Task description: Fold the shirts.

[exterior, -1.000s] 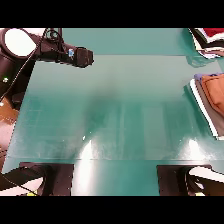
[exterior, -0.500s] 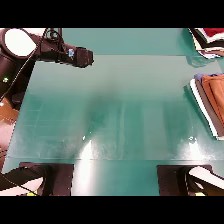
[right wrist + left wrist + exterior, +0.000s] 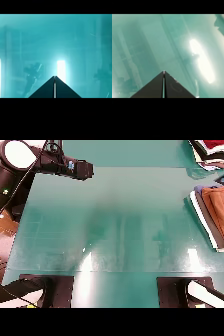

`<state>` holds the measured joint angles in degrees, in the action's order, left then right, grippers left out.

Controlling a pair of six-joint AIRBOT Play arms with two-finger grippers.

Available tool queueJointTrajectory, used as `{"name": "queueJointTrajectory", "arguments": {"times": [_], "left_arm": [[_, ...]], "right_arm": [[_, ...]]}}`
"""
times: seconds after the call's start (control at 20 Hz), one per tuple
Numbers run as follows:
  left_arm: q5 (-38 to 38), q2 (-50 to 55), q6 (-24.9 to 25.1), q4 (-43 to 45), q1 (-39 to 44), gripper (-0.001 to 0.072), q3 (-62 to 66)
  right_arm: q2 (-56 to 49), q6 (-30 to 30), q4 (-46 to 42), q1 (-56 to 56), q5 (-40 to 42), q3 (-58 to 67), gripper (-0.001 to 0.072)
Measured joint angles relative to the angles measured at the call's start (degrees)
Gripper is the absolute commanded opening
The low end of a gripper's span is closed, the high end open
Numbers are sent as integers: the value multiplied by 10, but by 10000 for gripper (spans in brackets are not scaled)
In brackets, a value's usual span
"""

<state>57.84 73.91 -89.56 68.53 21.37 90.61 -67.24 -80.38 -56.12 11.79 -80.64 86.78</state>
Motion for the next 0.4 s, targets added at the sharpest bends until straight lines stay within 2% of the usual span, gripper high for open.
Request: {"name": "queueJointTrajectory", "arguments": {"times": [0.2, 0.4], "left_arm": [[-19, 0, 0, 0, 0, 28, 0], [-26, 0, 0, 0, 0, 28, 0]], "right_arm": [[0, 17, 3, -70, 26, 0, 18], [0, 22, 4, -89, 35, 0, 19]]}}
